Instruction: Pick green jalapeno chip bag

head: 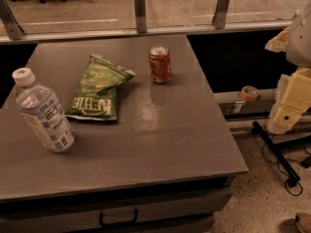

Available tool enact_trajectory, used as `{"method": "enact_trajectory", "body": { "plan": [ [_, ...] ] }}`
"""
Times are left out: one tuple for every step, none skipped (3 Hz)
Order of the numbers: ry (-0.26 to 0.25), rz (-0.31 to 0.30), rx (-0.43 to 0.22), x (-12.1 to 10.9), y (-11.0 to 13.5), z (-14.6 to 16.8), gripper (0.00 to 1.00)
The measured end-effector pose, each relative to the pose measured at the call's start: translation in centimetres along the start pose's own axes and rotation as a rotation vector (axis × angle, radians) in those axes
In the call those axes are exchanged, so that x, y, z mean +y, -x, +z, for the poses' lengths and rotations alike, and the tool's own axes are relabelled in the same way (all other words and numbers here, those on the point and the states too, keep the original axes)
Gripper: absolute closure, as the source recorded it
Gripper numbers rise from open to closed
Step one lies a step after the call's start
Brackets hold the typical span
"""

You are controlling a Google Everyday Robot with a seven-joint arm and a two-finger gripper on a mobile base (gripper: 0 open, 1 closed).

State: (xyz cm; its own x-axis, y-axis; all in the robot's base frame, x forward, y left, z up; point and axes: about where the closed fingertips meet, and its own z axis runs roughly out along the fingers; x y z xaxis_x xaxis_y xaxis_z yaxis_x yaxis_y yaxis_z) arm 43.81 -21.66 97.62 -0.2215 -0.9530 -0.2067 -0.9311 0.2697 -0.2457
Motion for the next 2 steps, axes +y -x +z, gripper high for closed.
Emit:
{"method": "enact_trajectory", "body": {
  "plan": [
    [0.000,0.000,0.000,0.0,0.0,0.0,0.00],
    [0.007,-0.129,-0.051,0.0,3.1,0.7,0.00]
  ]
}}
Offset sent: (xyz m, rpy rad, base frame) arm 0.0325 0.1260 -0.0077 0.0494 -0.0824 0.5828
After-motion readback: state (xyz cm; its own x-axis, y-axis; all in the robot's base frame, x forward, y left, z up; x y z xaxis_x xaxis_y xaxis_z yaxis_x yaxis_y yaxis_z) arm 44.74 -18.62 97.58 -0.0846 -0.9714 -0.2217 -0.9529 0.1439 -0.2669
